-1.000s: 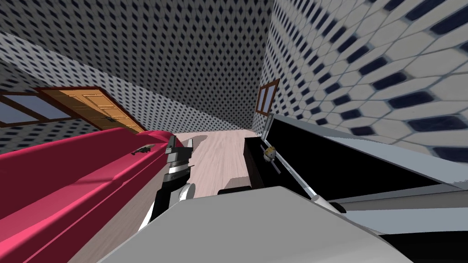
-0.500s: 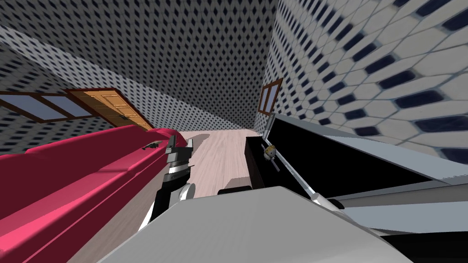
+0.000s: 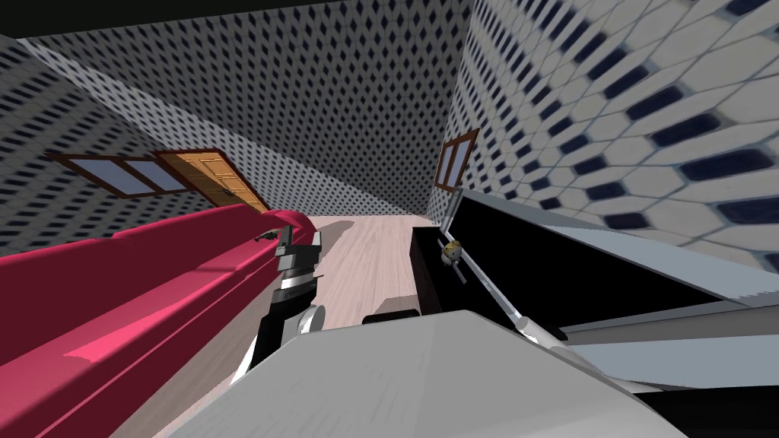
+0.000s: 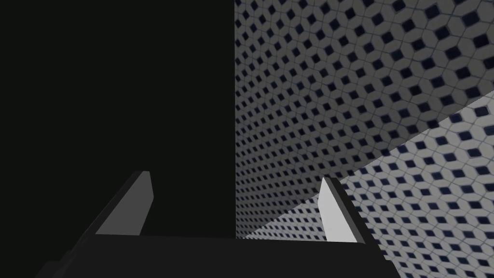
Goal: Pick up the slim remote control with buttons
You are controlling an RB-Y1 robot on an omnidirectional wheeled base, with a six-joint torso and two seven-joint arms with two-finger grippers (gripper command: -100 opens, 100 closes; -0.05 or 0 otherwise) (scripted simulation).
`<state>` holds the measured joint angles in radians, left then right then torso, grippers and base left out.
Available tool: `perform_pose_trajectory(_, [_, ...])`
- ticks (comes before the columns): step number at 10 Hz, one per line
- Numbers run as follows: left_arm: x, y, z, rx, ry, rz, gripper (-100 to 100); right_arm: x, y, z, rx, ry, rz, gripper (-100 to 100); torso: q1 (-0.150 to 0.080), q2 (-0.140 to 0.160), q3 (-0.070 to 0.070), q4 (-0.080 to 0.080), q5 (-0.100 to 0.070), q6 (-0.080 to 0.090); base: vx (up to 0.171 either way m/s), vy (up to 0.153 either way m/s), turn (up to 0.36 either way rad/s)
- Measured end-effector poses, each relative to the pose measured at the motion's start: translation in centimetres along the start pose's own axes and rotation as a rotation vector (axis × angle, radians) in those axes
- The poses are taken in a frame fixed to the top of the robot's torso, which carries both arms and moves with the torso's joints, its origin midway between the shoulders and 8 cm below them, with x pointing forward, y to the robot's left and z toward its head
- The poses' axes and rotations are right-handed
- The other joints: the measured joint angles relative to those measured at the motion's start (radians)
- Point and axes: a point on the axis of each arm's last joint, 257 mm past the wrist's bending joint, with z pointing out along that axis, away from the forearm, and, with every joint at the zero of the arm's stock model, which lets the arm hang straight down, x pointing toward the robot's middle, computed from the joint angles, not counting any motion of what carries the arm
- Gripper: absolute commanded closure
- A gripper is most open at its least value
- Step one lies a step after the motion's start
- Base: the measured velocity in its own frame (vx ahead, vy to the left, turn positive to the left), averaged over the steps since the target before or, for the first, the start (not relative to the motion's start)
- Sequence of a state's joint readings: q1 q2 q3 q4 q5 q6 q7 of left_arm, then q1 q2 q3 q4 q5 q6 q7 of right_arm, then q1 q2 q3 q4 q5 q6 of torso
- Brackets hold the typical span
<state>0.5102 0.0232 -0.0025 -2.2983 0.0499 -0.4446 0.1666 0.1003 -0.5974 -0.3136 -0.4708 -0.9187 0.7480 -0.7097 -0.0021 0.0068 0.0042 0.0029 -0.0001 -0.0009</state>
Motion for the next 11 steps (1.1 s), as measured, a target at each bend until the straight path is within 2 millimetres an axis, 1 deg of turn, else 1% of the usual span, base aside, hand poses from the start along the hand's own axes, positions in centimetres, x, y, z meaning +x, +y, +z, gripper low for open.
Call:
perform_pose_trajectory(5, [0.0, 0.0, 0.0, 0.0, 0.0, 0.0, 0, 1.2, 0.0, -0.5, 0.001, 0.002, 0.071, 100, 0.001, 0.001, 0.001, 0.0, 0.0, 0.0, -0.094, 0.005, 0.141])
perform_pose_trajectory(7, [0.0, 0.0, 0.0, 0.0, 0.0, 0.0, 0, 1.6, -0.2, -0.7, 0.003, 0.0, 0.089, 100, 0.001, 0.001, 0.0, 0.0, 0.0, 0.0, -0.065, 0.001, 0.035])
perform_pose_trajectory(11, [0.0, 0.0, 0.0, 0.0, 0.0, 0.0, 0, 2.1, -0.6, -0.9, 0.009, -0.007, 0.133, 100, 0.001, 0.002, 0.001, 0.0, 0.0, -0.001, -0.096, 0.002, 0.128])
